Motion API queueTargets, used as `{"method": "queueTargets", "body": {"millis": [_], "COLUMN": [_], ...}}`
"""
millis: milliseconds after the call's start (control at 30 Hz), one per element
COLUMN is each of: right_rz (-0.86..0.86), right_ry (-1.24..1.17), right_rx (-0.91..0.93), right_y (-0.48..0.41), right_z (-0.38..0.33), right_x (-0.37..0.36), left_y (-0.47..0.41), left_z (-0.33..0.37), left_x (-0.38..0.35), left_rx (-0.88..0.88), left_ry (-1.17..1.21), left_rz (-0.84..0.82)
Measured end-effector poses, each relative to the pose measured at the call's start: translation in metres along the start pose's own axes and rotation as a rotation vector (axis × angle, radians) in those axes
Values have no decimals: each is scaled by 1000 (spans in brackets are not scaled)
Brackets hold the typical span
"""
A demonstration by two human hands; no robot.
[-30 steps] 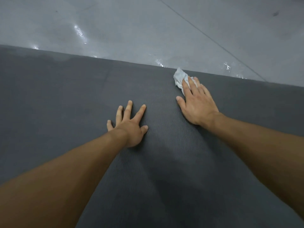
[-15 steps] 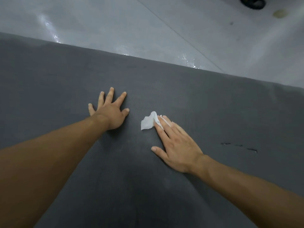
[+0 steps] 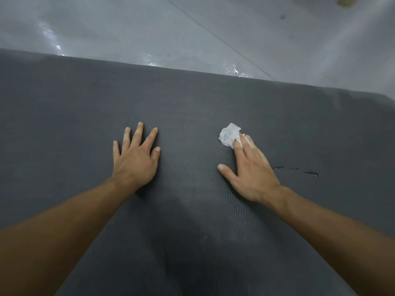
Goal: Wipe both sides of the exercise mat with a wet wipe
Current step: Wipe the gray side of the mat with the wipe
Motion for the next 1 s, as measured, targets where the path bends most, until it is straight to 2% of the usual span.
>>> {"method": "queueTargets", "body": {"millis": [167,300,367,600,733,833,1000], "right_rz": [-47,-25,15,186,154,83,-12], "right_ry": [22,101,124,32,-64,-99,-2], "right_rx": [248,320,260,-233,-296,-173,72], "right_y": [43,63,59,43,51,68,103], "right_z": [-60,-61,-38,107,114,66,-6], "right_x": [-25,-34,-27,23,21,4,-29], "left_y": [3,10,14,28,35,45,53], "left_z": [5,14,22,46,62,75,83], "left_x": [-4,-8,-10,-18,-23,-27,-32], "left_rx": [11,-11,-37,-99,-148,-186,-158], "left_ry": [-14,-31,-18,-4,-6,-17,-34], "left_rz": [7,2,-13,-32,-59,-67,-57]}}
Point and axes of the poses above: each hand's wrist, its own y-axis away from the middle knuckle, its own x-axis out of the back of the hand, z = x × y, the point moved 9 cm from there along -y, towards the middle knuckle, and after that the axes turned 3 degrees about -y, right-handed, at the moved point
